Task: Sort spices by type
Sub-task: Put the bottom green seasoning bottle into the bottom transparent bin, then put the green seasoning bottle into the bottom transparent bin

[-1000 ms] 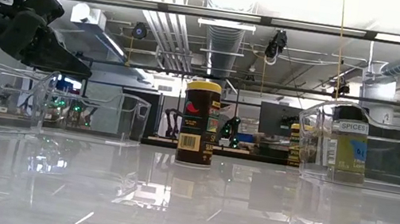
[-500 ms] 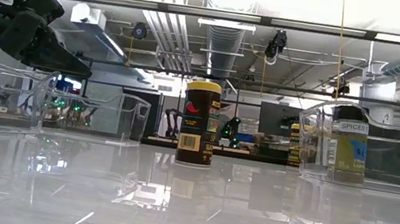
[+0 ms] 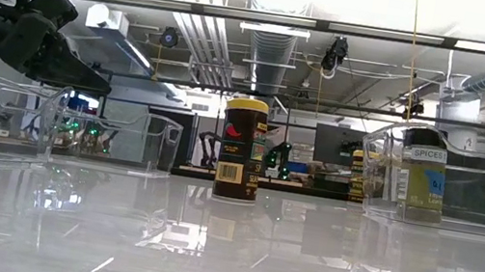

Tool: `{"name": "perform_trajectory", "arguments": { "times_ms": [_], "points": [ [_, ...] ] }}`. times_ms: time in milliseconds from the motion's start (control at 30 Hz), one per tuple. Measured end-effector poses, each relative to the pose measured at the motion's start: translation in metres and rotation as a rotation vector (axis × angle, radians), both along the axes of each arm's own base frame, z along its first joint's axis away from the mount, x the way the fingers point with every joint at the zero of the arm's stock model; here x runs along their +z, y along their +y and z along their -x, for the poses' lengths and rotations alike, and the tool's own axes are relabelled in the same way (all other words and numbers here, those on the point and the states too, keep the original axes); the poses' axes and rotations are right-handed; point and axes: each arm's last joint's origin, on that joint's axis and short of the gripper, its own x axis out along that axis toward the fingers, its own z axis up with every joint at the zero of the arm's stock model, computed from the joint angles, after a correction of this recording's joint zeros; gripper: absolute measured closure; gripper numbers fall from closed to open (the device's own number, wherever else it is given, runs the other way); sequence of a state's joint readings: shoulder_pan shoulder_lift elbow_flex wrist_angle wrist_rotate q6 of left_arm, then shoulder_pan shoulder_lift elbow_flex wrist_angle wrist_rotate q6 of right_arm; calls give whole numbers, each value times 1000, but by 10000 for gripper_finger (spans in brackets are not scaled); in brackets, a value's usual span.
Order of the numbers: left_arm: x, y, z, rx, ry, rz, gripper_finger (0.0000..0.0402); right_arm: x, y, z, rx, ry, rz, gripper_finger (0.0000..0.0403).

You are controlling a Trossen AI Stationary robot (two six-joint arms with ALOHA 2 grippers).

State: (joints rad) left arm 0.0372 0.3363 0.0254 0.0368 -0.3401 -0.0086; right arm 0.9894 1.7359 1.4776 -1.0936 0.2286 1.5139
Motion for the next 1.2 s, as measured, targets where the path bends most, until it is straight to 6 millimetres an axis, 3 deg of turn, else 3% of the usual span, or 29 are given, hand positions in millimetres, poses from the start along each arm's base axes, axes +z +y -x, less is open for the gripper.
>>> {"name": "perform_trajectory", "arguments": {
  "times_ms": [333, 667, 867, 1033, 1200],
  "points": [
    [0, 0, 0, 0, 0, 0, 141, 14, -10, -3, -25, 30, 60, 254],
    [0, 0, 0, 0, 0, 0, 141, 61, -31, -31, 33, -97, 161, 205],
    [0, 0, 0, 0, 0, 0, 141, 87, -60, -48, -8, -144, 305, 212],
    [0, 0, 0, 0, 0, 0, 141, 94, -85, -60, -54, -173, 459, 224],
    [0, 0, 0, 0, 0, 0, 141, 101, -126, -83, -188, -206, 534, 226]
  ]
}}
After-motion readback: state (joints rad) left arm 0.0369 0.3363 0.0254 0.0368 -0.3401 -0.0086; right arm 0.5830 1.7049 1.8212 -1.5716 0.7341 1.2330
